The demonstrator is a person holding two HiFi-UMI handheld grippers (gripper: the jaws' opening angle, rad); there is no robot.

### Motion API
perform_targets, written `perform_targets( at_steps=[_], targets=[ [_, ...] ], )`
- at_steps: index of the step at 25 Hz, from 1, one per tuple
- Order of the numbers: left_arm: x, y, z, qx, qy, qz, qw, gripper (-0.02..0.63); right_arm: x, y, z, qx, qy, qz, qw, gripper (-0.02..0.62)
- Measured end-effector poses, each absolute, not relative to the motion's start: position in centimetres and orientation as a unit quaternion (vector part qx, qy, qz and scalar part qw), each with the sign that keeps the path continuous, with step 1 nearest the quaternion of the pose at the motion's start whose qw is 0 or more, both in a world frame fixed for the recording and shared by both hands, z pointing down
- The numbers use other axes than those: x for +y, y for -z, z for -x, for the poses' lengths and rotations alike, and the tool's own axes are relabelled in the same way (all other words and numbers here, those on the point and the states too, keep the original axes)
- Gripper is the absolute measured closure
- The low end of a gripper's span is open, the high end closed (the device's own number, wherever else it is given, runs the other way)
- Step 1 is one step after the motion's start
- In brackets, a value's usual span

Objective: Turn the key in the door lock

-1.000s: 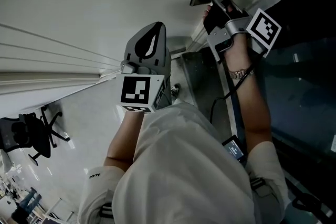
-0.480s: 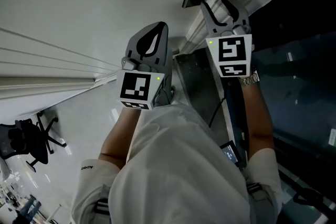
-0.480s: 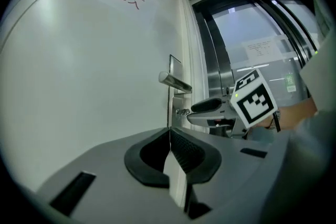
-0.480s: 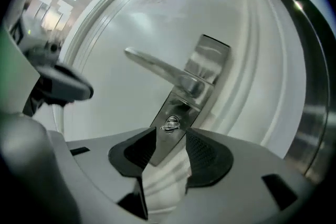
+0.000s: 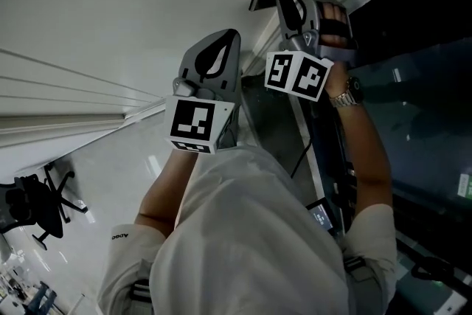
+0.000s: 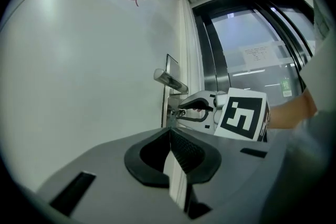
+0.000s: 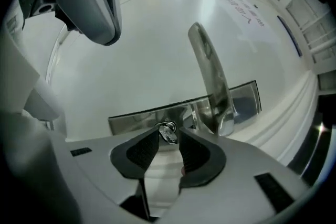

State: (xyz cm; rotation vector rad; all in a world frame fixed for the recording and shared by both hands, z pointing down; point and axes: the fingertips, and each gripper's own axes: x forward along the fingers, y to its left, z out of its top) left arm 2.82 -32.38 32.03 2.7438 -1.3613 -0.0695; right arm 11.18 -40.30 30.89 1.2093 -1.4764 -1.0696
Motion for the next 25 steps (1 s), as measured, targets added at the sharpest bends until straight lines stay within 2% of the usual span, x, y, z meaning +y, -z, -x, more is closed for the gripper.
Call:
perform_targets(
  at_steps=[4, 17, 21, 25],
  targets=[
    [-32.2, -32.4, -2.4, -0.45, 0.022, -0.892, 0.044, 0.595, -40.4, -31.2, -11.1, -0.574, 0.462, -0.49, 0.465, 0.5],
    [-31.7, -32.5, -1.7, -0.466, 0.02, -0.884, 0.036, 0.595, -40.3, -30.8, -11.1, -0.596, 0.417, -0.531, 0.436, 0.511],
    [-31.9, -32.5, -2.1, -0.466, 0.025, -0.884, 0.038, 0.595, -40.4, -30.8, -11.1, -0.629, 0.381, -0.544, 0.404, 0.514],
    [-31.7, -32.6, -2.7, -0.464, 0.021, -0.885, 0.036, 0.595, -40.5, -30.6, -11.4, -0.675, 0.318, -0.563, 0.354, 0.577]
  ],
)
